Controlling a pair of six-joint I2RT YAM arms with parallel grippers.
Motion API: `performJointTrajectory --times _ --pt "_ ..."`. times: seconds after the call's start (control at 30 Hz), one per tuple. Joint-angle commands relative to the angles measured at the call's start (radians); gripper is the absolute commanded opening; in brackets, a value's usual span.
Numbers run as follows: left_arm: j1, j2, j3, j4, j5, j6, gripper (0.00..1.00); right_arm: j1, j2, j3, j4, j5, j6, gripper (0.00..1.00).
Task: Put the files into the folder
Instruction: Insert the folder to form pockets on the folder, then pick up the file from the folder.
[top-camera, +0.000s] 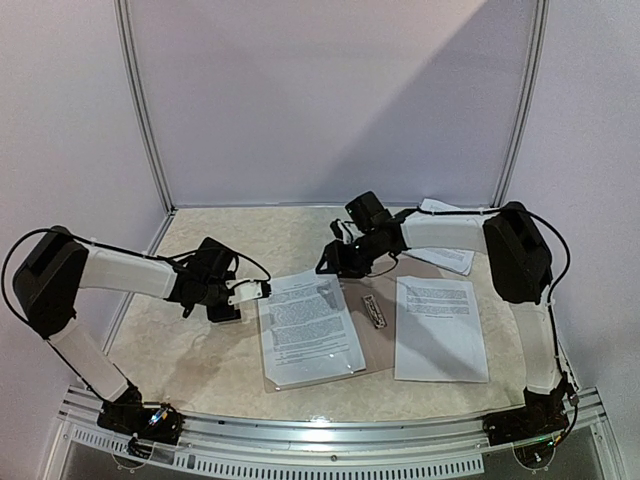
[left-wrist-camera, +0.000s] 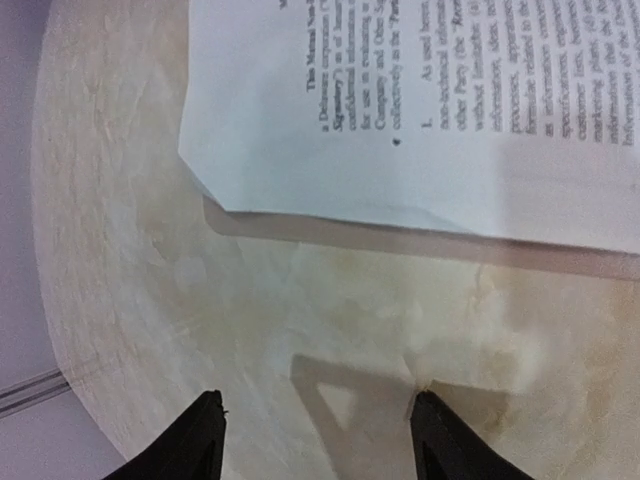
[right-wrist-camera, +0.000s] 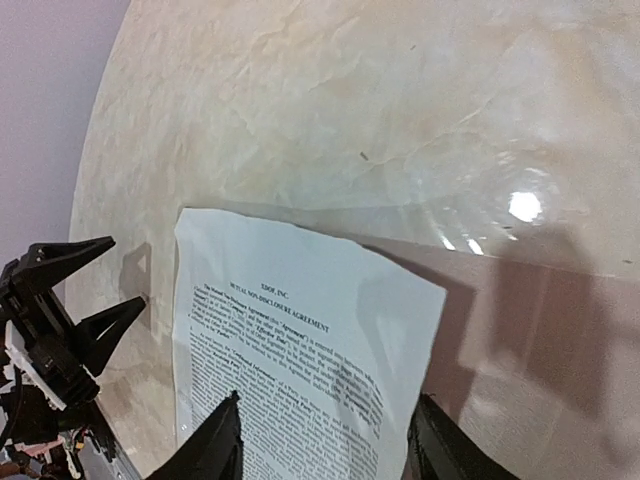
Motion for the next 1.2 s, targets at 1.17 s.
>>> performJointTrajectory --times 1.17 --pt "-0.575 1.030 1.408 -0.190 -0.083 0.163 0.69 -0.859 -0.749 -1.121 -0.003 -0.205 -0.199 0.74"
